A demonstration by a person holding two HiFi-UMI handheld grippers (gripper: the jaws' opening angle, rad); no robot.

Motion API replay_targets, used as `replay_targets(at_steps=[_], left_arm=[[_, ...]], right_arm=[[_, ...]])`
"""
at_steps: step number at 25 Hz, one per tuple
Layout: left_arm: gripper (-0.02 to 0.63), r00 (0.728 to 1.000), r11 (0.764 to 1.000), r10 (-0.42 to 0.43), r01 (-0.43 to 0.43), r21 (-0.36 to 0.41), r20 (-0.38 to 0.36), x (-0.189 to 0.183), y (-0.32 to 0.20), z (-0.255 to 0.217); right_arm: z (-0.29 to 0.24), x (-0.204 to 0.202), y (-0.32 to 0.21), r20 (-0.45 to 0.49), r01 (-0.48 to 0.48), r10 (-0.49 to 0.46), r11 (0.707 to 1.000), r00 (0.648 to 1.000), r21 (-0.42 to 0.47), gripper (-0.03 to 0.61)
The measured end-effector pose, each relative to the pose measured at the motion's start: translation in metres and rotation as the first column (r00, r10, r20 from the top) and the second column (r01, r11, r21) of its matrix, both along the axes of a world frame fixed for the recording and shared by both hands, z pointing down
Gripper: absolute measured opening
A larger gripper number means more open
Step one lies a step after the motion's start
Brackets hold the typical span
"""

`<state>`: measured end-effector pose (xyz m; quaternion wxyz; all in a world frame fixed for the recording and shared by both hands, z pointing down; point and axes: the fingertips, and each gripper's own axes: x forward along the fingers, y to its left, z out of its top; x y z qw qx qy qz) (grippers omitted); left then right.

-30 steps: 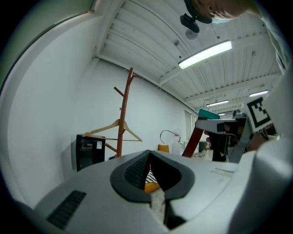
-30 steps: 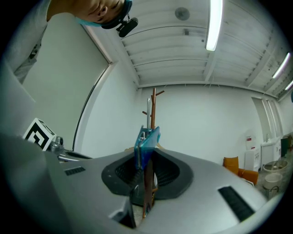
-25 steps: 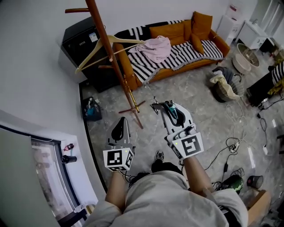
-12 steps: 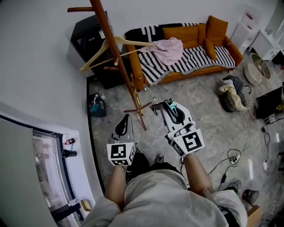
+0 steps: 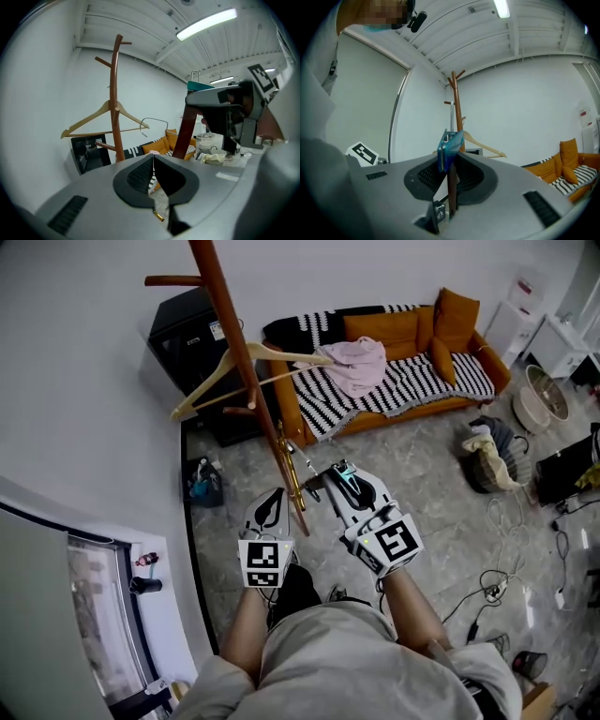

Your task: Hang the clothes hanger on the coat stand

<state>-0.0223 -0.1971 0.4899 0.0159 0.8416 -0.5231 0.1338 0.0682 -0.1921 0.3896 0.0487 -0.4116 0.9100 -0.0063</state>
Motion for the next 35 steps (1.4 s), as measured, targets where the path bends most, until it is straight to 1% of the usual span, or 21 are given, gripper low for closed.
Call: replay_targets(at_steps=[3,5,6,7,9,11,14,17,22,25,29,32,35], left_arm=[[0.012,0.999,0.999,0.037,-0.037,-0.001,0.032,0.0,-0.012,0.002],[0.014,0.996,0.997,0.077,-0.077,-0.001,0.054,0.001,-0.018,0.003],[0.025,0.992,0.995,0.1,-0.1,-0.004,0.075,0.003,-0.021,0.006],[0.056,0.987,0.992,0.125,-0.125,-0.01,0.105,0.004,-0.023,0.01],[0.143,0.969,0.986,0.169,-0.167,-0.026,0.183,0.007,-0.026,0.02],[0.175,0.949,0.981,0.193,-0.192,-0.03,0.248,0.005,-0.03,0.025],[0.218,0.926,0.977,0.212,-0.211,-0.038,0.313,-0.001,-0.037,0.03],[0.249,0.903,0.975,0.218,-0.217,-0.044,0.37,-0.007,-0.044,0.036],[0.25,0.877,0.97,0.236,-0.237,-0.049,0.419,-0.007,-0.053,0.042],[0.25,0.873,0.972,0.226,-0.232,-0.04,0.433,-0.006,-0.059,0.045],[0.244,0.864,0.972,0.219,-0.234,-0.025,0.452,-0.007,-0.062,0.046],[0.183,0.858,0.969,0.23,-0.244,-0.03,0.459,-0.008,-0.062,0.046],[0.154,0.849,0.969,0.229,-0.248,-0.025,0.476,-0.009,-0.061,0.047]], right_arm=[[0.002,-0.006,-0.016,0.048,0.009,-0.008,1.0,0.999,-0.019,0.052],[0.007,-0.013,-0.026,0.065,0.026,-0.024,0.999,0.998,-0.037,0.052],[0.007,-0.017,-0.03,0.076,0.036,-0.032,0.998,0.997,-0.045,0.052],[0.008,-0.02,-0.033,0.09,0.044,-0.039,0.998,0.995,-0.054,0.052],[0.01,-0.026,-0.039,0.12,0.065,-0.057,0.995,0.991,-0.069,0.052],[0.012,-0.033,-0.044,0.153,0.092,-0.078,0.993,0.985,-0.08,0.052],[0.01,-0.044,-0.05,0.202,0.126,-0.105,0.988,0.974,-0.091,0.052],[0.011,-0.053,-0.054,0.211,0.145,-0.122,0.985,0.97,-0.094,0.052],[0.013,-0.063,-0.055,0.219,0.197,-0.173,0.976,0.96,-0.091,0.052],[0.011,-0.067,-0.053,0.223,0.223,-0.202,0.972,0.954,-0.076,0.052],[0.01,-0.068,-0.051,0.229,0.239,-0.218,0.969,0.949,-0.067,0.052],[0.009,-0.068,-0.05,0.239,0.249,-0.226,0.966,0.944,-0.071,0.052],[0.01,-0.068,-0.05,0.242,0.252,-0.229,0.965,0.943,-0.069,0.052]])
